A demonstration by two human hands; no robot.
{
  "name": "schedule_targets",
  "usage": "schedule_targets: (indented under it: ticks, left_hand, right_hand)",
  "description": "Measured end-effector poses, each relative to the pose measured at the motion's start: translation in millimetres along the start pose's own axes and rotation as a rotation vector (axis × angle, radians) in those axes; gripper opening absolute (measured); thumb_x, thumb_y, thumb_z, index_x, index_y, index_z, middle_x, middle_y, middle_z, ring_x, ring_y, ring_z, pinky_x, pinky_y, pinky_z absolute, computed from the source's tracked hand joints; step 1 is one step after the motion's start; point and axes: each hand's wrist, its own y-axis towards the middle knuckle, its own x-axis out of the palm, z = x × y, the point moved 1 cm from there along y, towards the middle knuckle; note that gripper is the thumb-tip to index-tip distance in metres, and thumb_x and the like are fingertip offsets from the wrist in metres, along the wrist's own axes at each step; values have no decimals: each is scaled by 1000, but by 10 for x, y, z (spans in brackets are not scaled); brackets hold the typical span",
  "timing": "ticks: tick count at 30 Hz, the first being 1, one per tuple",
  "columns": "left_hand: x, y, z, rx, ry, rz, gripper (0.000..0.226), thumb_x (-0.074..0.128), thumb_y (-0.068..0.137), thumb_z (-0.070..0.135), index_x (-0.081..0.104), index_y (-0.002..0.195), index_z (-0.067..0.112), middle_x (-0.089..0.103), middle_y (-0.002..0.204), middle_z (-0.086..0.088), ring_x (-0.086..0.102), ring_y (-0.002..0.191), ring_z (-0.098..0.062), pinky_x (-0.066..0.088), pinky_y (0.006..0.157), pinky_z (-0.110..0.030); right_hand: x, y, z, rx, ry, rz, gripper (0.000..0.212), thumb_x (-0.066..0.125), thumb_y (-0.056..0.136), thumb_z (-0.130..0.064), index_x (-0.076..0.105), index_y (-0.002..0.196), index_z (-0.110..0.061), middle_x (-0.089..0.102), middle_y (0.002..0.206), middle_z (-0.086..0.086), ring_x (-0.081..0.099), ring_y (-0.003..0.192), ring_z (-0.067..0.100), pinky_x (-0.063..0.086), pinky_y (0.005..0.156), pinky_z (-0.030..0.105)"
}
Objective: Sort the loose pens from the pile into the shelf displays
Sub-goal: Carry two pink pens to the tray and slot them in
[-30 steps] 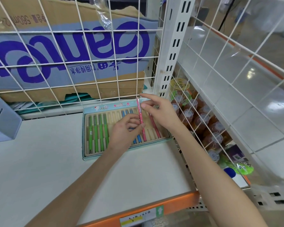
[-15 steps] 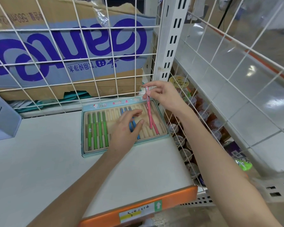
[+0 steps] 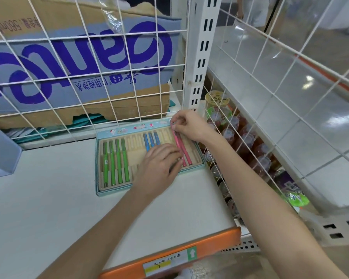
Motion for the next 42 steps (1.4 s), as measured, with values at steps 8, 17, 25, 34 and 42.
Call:
schedule_targets:
  ticks: [8,17,25,34,42]
  left_hand:
    - [23,-3,-13,32,57,42,23,52,89,26,72,90,13,69,94,2,54,103,-14,40,94,-35]
    - [7,8,3,36,77,41,24,50,90,24,72,89,13,69,90,3,52,103,-14,38,94,-34]
    - [-3,17,13,27,90,21,24,48,91,23,71,89,13,69,90,4,52,102,-14,39,94,-37]
    - [1,19,22,31,123,-10,26,46,92,23,70,90,14,68,91,6,55,105,-17,40,95,-40]
    - [1,16,35,15,134,-22,24,46,92,22,69,89,14,68,91,7,57,105,-18,39,96,-40]
  right_hand:
    - [165,93,60,-13,-179,65,9,70,81,-21,68,89,-25,60,86,0,56,92,23,45,90,46]
    - [187,42,107,-42,-202,141,14,72,79,-23,72,93,-25,52,87,0,53,101,28,43,91,46]
    - [210,9,142,-46,-172,184,15,72,79,-26,72,94,-26,46,89,-2,48,104,25,39,93,46]
    - [252,-19,180,-17,-71,227,14,70,81,-30,71,95,-27,44,95,-4,42,109,22,31,98,40]
    - [254,-30,179,-9,-83,224,17,69,81,-34,71,97,-30,42,97,-6,40,111,18,20,85,28]
